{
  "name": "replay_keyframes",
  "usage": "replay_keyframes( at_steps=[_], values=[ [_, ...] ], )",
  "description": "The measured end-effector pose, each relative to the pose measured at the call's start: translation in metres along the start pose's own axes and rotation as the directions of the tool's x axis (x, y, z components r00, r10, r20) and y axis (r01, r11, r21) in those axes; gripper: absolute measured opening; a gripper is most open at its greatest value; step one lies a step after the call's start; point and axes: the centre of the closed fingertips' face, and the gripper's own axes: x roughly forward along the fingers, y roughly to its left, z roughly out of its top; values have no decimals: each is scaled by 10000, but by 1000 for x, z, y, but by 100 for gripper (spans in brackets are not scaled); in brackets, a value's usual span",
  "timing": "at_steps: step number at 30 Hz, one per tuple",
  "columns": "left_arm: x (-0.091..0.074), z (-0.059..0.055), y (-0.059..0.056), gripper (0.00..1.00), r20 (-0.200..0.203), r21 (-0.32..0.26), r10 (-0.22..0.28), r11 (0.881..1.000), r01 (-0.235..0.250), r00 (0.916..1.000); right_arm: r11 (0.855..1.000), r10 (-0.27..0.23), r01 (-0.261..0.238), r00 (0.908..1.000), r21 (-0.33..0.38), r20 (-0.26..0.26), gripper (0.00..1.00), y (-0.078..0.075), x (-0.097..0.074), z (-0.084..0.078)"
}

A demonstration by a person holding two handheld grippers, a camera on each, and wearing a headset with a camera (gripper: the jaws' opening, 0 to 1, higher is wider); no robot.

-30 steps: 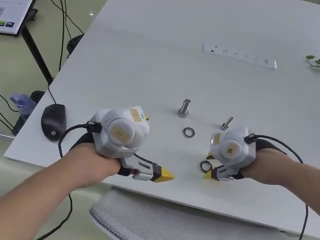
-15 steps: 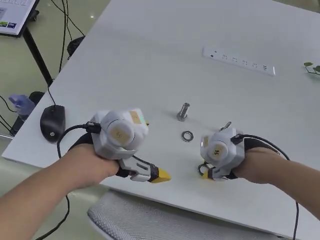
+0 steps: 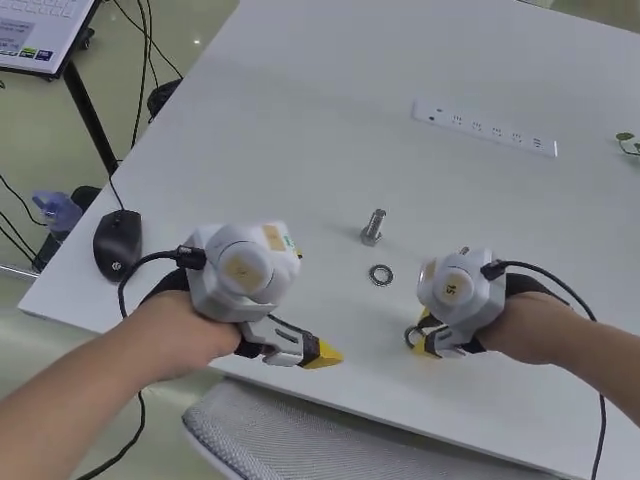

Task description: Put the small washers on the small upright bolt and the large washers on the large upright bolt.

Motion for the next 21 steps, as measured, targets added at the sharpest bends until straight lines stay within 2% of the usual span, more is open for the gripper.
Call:
replay_keyframes(
  at_steps=[10, 12, 16, 21],
  values=[
    [0, 1, -1, 80, 2, 6, 20, 10000, -20, 10000, 9998, -138, 137, 9999, 163, 79, 21, -12, -22, 5],
    [0, 3, 0, 83, 69, -77, 145, 9999, -145, 9999, 9997, -133, 131, 9999, 193, 84, 21, -13, -26, 5],
    [-1, 8, -1, 86, 312, -194, 107, 9998, -101, 9995, 9981, -246, 236, 9995, 576, 178, 21, -19, -37, 7],
    [-2, 8, -2, 88, 264, -165, 156, 9997, -152, 9995, 9953, -338, 303, 9987, 917, 372, 21, -27, -51, 9]
  ],
)
